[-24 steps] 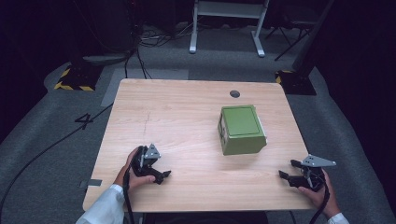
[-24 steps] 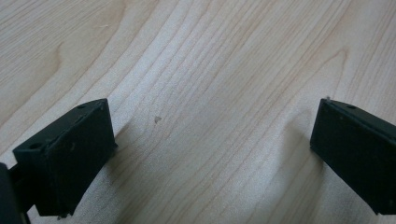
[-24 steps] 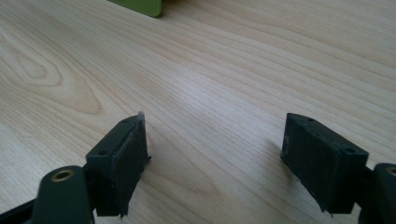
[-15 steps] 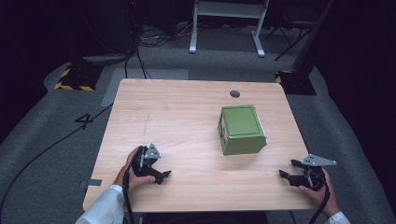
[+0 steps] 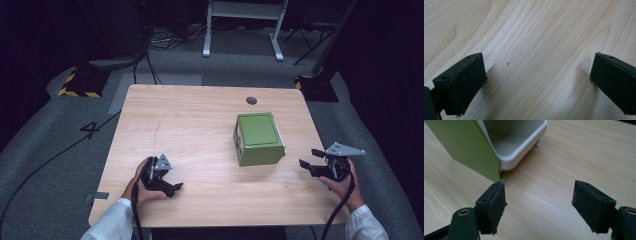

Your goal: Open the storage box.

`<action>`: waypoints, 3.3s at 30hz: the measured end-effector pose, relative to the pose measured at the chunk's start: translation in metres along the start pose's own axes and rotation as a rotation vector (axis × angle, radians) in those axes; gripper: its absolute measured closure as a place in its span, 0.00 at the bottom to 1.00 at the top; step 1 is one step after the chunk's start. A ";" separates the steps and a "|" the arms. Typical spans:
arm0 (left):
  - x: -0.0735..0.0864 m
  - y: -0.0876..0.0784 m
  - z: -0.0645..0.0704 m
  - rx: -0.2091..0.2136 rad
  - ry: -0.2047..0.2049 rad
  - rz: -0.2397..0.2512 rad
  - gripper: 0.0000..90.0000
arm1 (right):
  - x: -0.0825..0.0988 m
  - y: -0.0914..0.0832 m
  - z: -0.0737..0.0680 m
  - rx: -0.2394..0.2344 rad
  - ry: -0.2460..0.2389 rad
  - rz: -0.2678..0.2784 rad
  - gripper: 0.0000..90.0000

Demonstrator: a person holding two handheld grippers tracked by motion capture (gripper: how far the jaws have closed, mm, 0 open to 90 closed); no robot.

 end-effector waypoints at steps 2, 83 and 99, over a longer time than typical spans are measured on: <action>0.000 0.000 0.000 0.000 -0.001 0.000 0.01 | -0.021 0.003 0.001 0.003 -0.026 -0.005 0.31; 0.003 -0.001 0.003 -0.001 -0.011 0.001 0.01 | -0.031 0.051 0.075 -0.075 0.103 -0.115 0.70; 0.003 -0.001 0.003 -0.001 -0.010 0.001 0.01 | -0.028 0.037 0.084 -0.036 0.137 -0.063 0.67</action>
Point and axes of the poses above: each handheld gripper's, and its own axes: y roughly forward along the jaws, x roughly out of its underside, z roughly to its right, the point moved 1 cm from there along y, roughly forward along the jaws, and after that the axes turned 13 degrees about -z, right-handed, at the moved point
